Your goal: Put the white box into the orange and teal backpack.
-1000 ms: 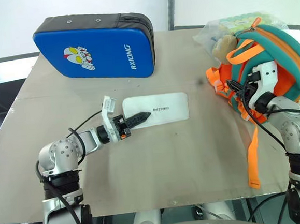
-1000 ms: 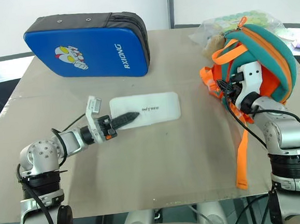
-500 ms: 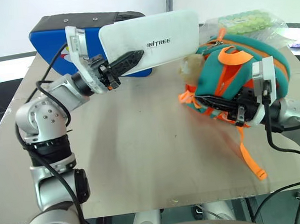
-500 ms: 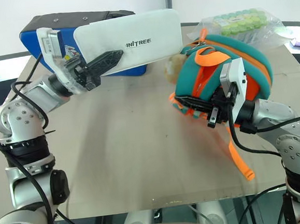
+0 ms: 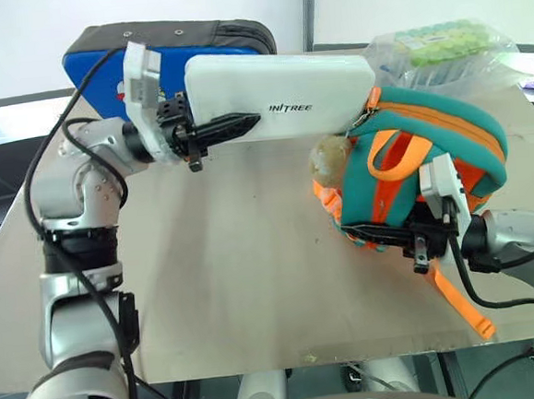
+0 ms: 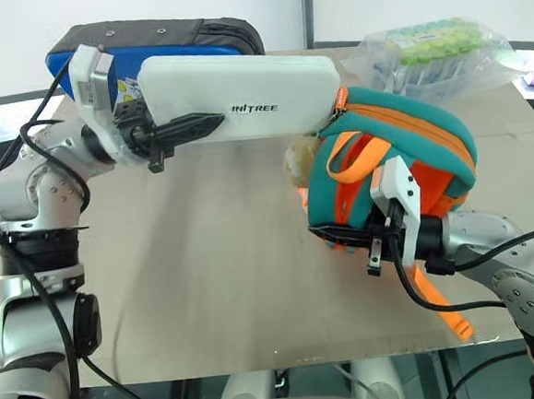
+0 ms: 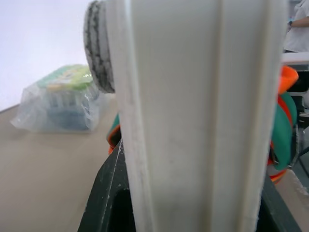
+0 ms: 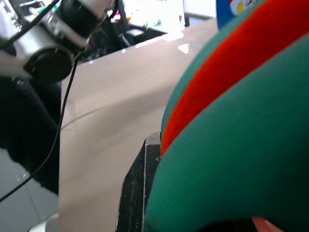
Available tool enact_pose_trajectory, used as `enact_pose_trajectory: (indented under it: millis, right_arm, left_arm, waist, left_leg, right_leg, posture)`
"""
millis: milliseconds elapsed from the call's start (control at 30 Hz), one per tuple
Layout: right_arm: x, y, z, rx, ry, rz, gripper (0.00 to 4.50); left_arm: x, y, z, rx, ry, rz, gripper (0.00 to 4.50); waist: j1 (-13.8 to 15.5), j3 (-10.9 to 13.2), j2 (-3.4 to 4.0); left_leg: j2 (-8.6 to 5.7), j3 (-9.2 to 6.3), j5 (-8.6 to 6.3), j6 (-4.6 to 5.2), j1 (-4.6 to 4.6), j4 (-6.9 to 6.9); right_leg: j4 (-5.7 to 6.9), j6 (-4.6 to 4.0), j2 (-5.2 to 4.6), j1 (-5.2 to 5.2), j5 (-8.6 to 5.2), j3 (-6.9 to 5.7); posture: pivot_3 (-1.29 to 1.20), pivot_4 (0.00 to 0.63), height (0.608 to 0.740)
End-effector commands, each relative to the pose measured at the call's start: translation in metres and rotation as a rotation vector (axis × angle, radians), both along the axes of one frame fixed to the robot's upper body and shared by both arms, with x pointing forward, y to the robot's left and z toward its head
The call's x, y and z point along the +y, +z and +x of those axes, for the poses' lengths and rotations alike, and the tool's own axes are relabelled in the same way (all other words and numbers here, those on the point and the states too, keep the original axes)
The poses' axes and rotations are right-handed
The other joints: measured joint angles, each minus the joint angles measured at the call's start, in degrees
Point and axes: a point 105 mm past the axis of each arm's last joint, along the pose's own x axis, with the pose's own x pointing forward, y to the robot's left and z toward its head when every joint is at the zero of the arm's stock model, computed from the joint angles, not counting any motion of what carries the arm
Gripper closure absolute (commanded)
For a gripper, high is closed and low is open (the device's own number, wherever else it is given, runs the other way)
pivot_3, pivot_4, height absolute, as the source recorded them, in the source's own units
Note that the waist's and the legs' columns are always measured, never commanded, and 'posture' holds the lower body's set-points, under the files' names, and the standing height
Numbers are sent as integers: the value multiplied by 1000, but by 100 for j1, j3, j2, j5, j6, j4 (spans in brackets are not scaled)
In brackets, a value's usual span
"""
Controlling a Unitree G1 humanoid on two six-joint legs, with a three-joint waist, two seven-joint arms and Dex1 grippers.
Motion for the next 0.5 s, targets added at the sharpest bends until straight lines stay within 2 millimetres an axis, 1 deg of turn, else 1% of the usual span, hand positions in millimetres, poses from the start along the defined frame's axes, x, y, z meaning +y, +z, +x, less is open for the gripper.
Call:
enact_pose_trajectory:
  millis: [33,133,200,300,333,400,500]
  right_arm:
    - [-3,11,-12,-48,57,8,4489]
    - [-7,17,-17,-57,83,18,4489]
    - [-8,25,-22,-71,112,47,4489]
    - [-6,47,-33,-116,171,141,4489]
    - [-6,51,-36,-128,184,155,4489]
    - [-6,55,-38,-141,198,154,4489]
    - [-4,65,-41,-160,209,194,4489]
  left_arm:
    - [0,13,-2,-109,-32,34,3397]
    - [0,2,0,-166,-58,109,3397]
    - [-1,-4,1,-202,-75,142,3397]
    - [-6,-14,-1,-274,-123,223,3397]
    - [-8,-16,-1,-295,-136,248,3397]
    - [-12,-20,-1,-321,-156,273,3397]
    - [-23,-20,-7,-380,-225,274,3397]
  waist:
    - [0,0,0]
    - [-3,0,0]
    - [-1,0,0]
    - [0,1,-2]
    - [2,1,-2]
    - [7,0,-3]
    - [39,0,-3]
  left_leg:
    - [0,0,0,0,-1,0]
    - [0,1,0,0,-1,0]
    - [1,0,0,0,-1,0]
    - [2,-1,0,0,-2,0]
    - [2,-2,0,0,-2,0]
    - [2,-1,0,0,-1,1]
    - [2,-2,0,0,-3,8]
  right_leg:
    - [-1,0,0,0,0,0]
    - [-1,0,0,0,0,1]
    - [-1,0,0,0,0,-1]
    - [0,0,1,0,0,-3]
    - [0,0,1,0,0,-3]
    - [1,0,1,1,0,-2]
    - [3,1,1,2,0,-2]
  posture:
    - [0,150,740]
    - [0,150,740]
    - [0,150,740]
    - [0,150,740]
    - [0,150,740]
    - [0,150,740]
    - [0,150,740]
